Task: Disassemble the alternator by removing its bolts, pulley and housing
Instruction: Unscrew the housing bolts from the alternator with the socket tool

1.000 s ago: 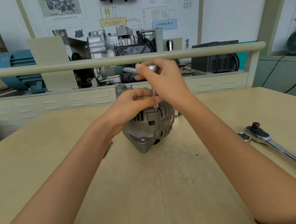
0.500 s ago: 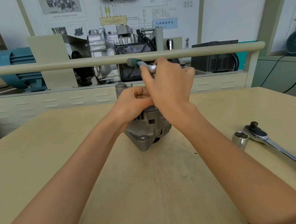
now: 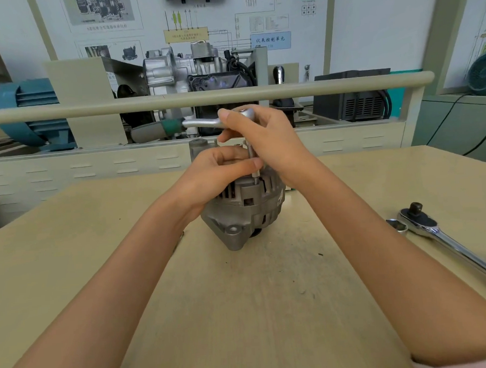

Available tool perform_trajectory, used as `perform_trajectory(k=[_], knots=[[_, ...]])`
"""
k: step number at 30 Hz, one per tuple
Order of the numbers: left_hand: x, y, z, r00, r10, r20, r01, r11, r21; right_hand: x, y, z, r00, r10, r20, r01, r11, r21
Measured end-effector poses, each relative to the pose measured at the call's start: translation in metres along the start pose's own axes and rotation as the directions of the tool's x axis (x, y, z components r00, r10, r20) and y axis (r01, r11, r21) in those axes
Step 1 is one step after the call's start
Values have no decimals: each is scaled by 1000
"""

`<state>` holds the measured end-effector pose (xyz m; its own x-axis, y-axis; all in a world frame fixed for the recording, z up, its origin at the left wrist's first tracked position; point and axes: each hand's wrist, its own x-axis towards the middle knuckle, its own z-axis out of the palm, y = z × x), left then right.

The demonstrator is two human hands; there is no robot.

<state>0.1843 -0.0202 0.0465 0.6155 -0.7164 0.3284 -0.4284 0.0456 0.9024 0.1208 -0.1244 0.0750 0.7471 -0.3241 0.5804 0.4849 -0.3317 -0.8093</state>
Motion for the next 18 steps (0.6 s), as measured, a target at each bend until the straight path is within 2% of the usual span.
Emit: perform_trajectory(k=[1,3,4,6,8,10,12,13,16,18], knots=[[0,0,1,1000,1,-14,-1,1000,-3,0,0,1,999,-23,-34,20,997,-70],[1,0,3,999,15,-33,-15,1000,-3,0,-1,4,988,-98,-120,52,941,-335],[1,0,4,999,22,-42,-22,1000,-1,0,-1,5,975,-147,-167,45,866,-498],[1,1,6,998,31,-58,-31,1000,2,-2,-3,6,941,-248,-231,-23,633,-774],[1,1,9,997,39,-71,-38,999,11,-3,-5,7,902,-338,-268,-107,427,-898],[0,1,10,996,49,-73,-48,999,17,-2,-4,9,877,-380,-295,-158,353,-922],[0,0,10,996,59,-71,-58,998,23,-2,-3,9,872,-406,-272,-117,367,-923],[0,0,9,996,60,-69,-59,998,23,-2,-3,10,882,-409,-233,-51,411,-910],[0,-1,8,996,58,-60,-57,998,31,-2,-8,6,943,-326,-61,193,688,-700],[0,-2,7,997,47,-63,-45,998,37,0,-12,0,976,-210,57,209,830,-516]])
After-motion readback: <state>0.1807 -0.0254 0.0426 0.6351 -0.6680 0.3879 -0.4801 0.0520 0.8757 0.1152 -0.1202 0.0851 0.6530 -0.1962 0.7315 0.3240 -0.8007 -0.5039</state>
